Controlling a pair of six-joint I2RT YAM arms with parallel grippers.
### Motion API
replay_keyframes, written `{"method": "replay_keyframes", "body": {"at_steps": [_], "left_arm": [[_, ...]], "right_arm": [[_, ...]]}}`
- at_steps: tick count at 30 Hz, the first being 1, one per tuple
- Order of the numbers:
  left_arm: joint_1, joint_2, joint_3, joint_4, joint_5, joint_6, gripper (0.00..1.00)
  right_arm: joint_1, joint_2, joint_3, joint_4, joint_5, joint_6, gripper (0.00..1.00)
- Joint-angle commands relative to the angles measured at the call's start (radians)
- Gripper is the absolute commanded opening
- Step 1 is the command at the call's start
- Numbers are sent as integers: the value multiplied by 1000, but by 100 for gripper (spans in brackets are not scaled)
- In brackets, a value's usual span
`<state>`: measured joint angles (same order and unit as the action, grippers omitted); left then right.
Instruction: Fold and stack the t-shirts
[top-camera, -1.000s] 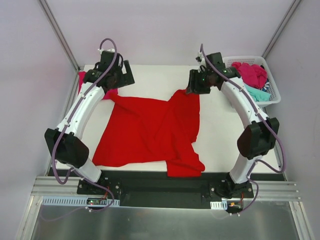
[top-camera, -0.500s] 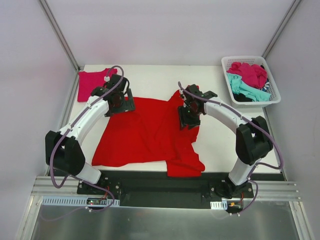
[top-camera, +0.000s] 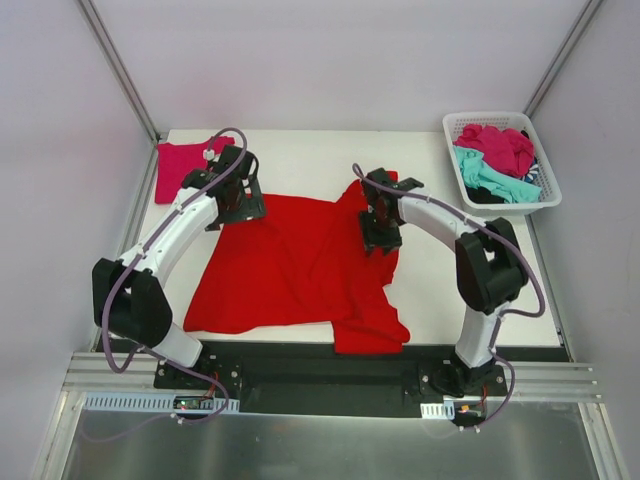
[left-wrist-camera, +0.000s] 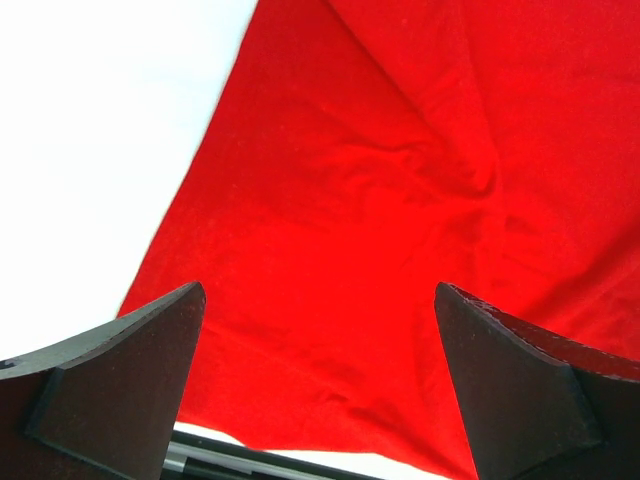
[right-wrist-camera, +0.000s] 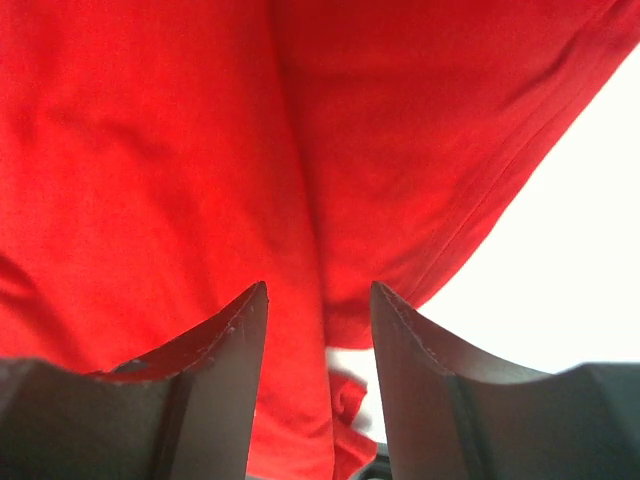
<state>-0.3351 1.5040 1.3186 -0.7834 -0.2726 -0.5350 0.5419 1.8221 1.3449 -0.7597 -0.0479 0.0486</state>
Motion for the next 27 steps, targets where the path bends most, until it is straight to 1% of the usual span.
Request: {"method": "replay_keyframes", "body": {"at_steps": [1, 3, 5, 11, 20, 27], "left_arm": [[-12, 41, 76, -23, -59, -2, 99], [-10, 53, 87, -23, -56, -3, 99], [-10, 53, 90, -27, -60, 4, 99], [-10, 44, 110, -43, -66, 17, 99], [-10, 18, 136, -73, -74, 21, 99], [-10, 2, 169, -100, -82, 27, 99]], "right_arm": [[-36, 106, 198, -33, 134, -7, 48], [-42, 146, 259, -44, 146, -18, 48], [-46, 189, 275, -47, 135, -26, 48], [-105, 212, 223, -7, 74, -7, 47], [-111, 238, 235, -55, 216, 0, 47], [-132, 295, 318, -136, 237, 2, 47]]}}
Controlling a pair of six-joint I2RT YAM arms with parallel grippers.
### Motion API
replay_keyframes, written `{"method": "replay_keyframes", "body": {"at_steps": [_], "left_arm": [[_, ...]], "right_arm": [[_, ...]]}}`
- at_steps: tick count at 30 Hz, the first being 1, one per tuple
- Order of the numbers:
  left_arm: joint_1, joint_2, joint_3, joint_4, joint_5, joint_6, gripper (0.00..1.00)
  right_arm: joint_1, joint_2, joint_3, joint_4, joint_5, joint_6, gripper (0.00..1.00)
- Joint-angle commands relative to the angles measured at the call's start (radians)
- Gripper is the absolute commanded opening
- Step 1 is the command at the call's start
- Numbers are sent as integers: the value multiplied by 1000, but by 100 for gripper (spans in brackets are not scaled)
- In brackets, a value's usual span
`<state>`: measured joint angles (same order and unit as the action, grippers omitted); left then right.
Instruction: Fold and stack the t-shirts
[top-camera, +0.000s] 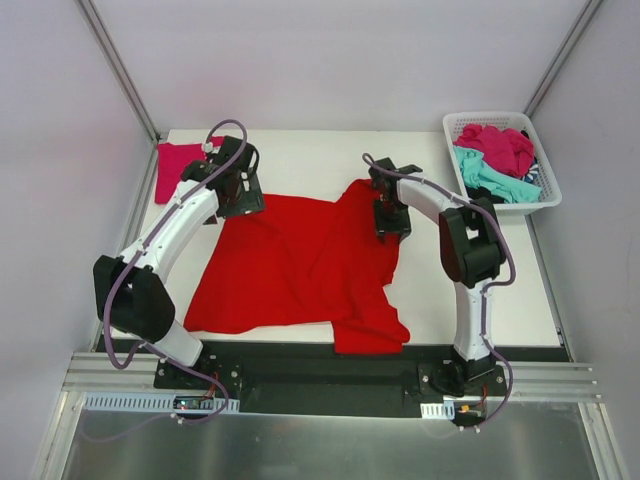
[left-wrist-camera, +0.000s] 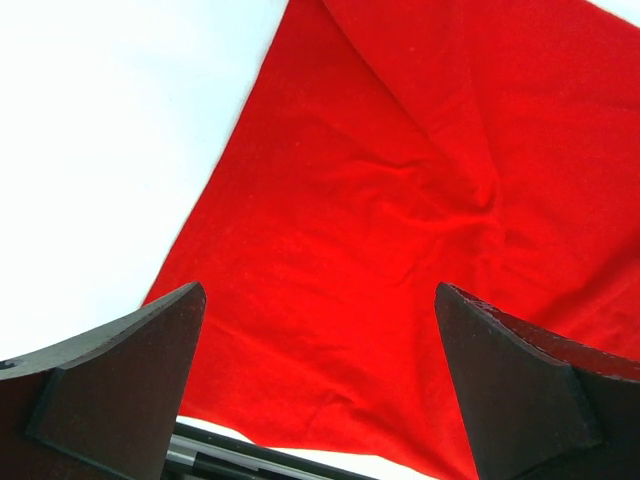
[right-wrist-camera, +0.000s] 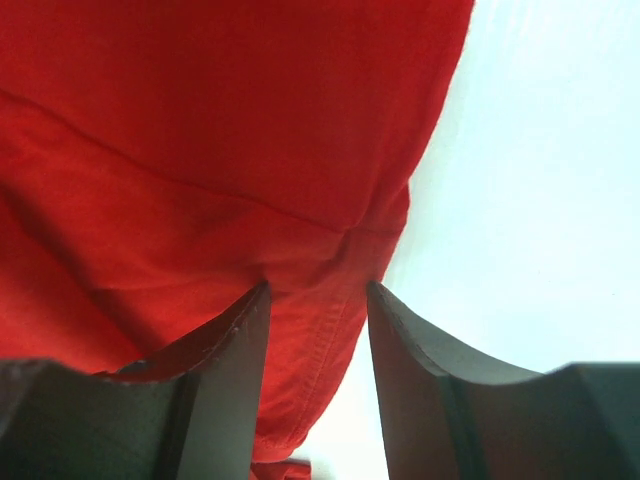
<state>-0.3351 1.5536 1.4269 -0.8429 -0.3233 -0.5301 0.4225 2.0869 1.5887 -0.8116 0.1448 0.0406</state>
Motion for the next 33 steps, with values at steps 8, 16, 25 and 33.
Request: {"method": "replay_keyframes", "body": {"at_steps": [8, 16, 25, 33], "left_arm": [[-10, -4, 116, -64, -74, 33, 99], [-10, 25, 135, -64, -71, 32, 99], [-10, 45, 165, -65, -71, 48, 99], [-10, 25, 168, -68, -42, 39, 99]], "right_arm": [[-21, 166, 273, -213, 185, -16, 50], [-74, 320, 546, -311, 426, -99, 50], [-111, 400, 723, -232, 642, -223, 50], [-71, 79, 433, -175, 251, -114, 49]]}}
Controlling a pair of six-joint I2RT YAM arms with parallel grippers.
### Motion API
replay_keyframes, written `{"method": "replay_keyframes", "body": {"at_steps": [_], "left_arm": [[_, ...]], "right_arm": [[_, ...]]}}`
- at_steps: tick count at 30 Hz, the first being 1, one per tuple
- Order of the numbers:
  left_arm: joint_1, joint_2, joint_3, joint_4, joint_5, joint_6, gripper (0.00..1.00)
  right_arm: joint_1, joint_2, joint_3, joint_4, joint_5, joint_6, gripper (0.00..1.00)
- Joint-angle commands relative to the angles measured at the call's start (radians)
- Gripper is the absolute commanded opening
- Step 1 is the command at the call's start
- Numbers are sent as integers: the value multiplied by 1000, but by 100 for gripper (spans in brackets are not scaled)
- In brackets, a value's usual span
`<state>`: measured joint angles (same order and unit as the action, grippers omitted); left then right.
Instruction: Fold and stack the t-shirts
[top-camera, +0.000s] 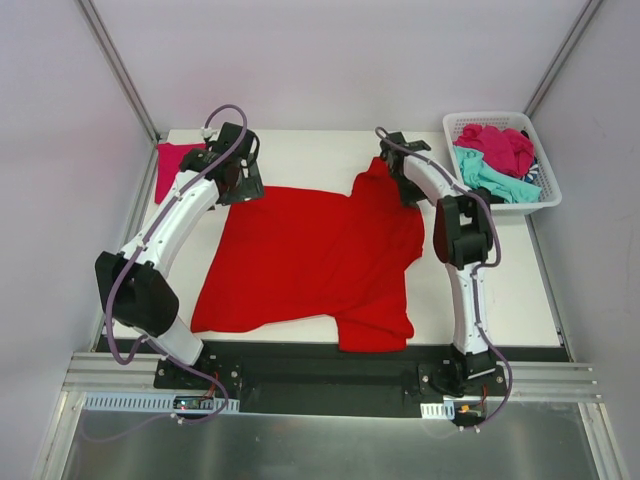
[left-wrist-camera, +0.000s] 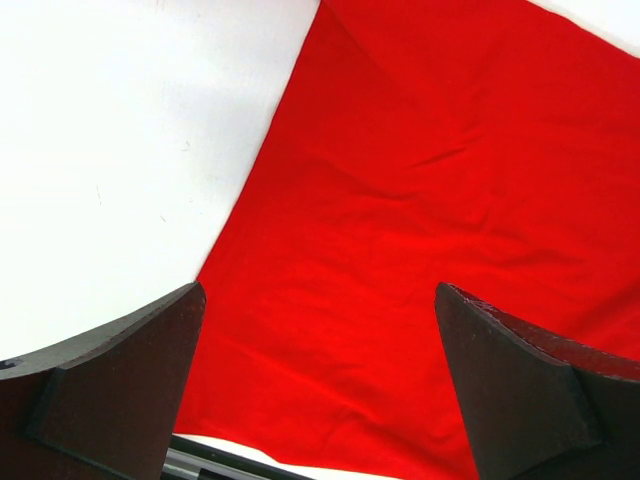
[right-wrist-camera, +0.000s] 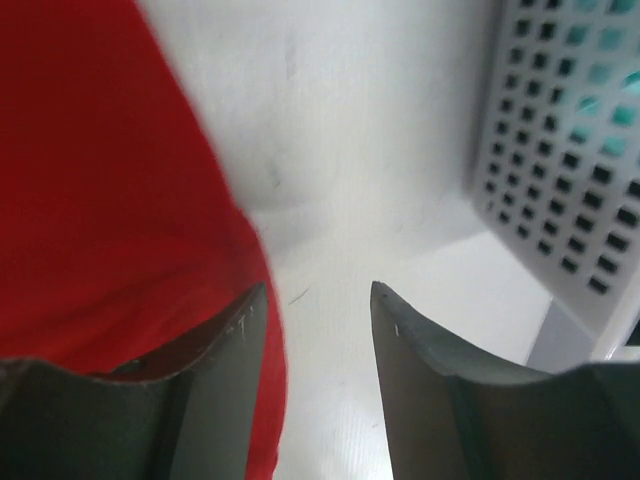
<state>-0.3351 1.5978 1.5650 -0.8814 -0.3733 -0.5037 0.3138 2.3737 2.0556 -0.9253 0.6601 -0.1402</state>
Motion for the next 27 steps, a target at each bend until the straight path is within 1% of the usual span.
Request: {"method": "replay_keyframes", "body": {"at_steps": [1, 3, 5, 6, 9, 11, 14, 18, 27], "left_arm": [[-10, -33, 20, -31, 14, 10, 99], [-12, -45, 9, -28, 19, 1, 99], [-12, -58, -3, -30, 19, -2, 99], [-12, -59, -3, -30, 19, -1, 99], [-12, -68, -8, -30, 22, 1, 99], [-12, -84, -22, -30, 22, -4, 99], [-12, -101, -34, -30, 24, -7, 99], [-12, -105, -36, -30, 20, -2, 99], [-12, -113, -52, -30, 13, 2, 99]], "right_arm": [[56, -224, -38, -101, -298, 86, 49], [138, -305, -122, -119, -350, 99, 48], [230, -359, -204, -100, -343, 108, 49], [251, -393, -209, -95, -343, 117, 49], [303, -419, -204, -131, -376, 136, 49], [330, -426, -225, -144, -395, 177, 49], [347, -424, -310, -106, -422, 202, 49], [347, -366, -316, -101, -458, 202, 49], [349, -260, -367, -132, -404, 205, 49]]}}
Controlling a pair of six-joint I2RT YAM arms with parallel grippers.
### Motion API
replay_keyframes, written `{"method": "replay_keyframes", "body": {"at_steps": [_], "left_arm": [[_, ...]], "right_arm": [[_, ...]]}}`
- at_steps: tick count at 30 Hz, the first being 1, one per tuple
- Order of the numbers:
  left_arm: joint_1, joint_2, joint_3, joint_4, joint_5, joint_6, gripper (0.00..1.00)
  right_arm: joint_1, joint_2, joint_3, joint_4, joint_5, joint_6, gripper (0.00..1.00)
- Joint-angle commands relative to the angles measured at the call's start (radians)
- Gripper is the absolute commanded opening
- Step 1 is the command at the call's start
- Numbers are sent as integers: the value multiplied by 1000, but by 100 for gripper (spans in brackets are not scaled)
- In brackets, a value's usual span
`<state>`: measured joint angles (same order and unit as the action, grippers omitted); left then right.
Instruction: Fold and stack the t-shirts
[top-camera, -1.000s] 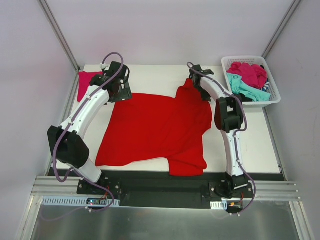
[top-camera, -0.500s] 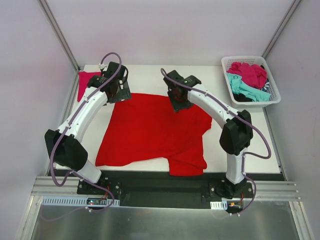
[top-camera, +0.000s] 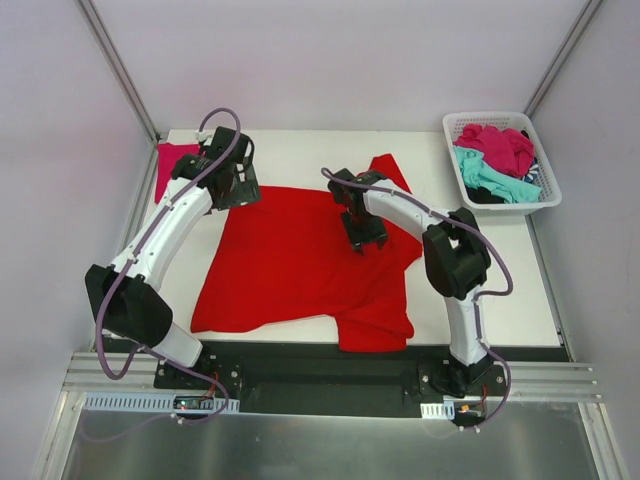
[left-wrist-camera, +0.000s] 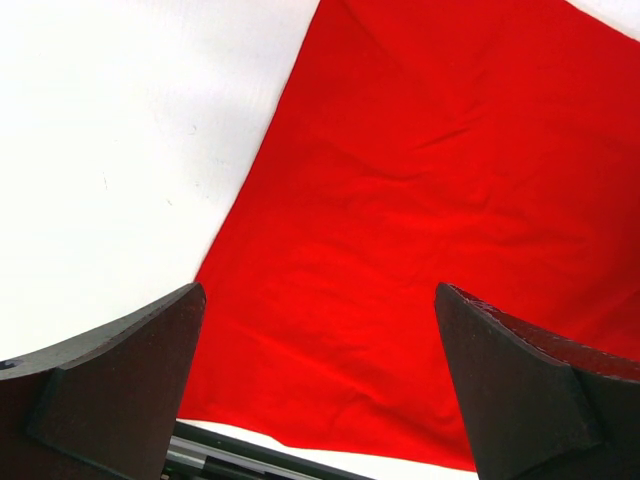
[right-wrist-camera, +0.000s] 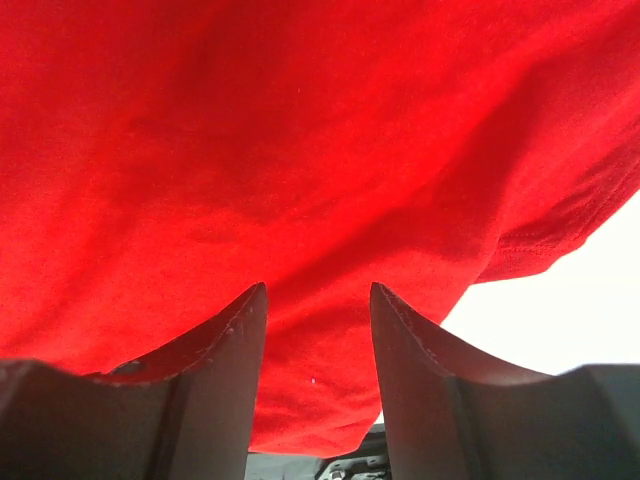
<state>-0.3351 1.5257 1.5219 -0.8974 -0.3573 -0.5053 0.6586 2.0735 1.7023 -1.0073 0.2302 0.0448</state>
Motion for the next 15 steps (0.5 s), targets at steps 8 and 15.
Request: {"method": "replay_keyframes", "body": {"at_steps": [8, 15], "left_arm": [[-27, 19, -31, -14, -68, 8, 99], [-27, 67, 10, -15, -52, 13, 99]], "right_arm": [[4, 200, 132, -234, 260, 40, 53], [-68, 276, 309, -281, 368, 3, 52]]}}
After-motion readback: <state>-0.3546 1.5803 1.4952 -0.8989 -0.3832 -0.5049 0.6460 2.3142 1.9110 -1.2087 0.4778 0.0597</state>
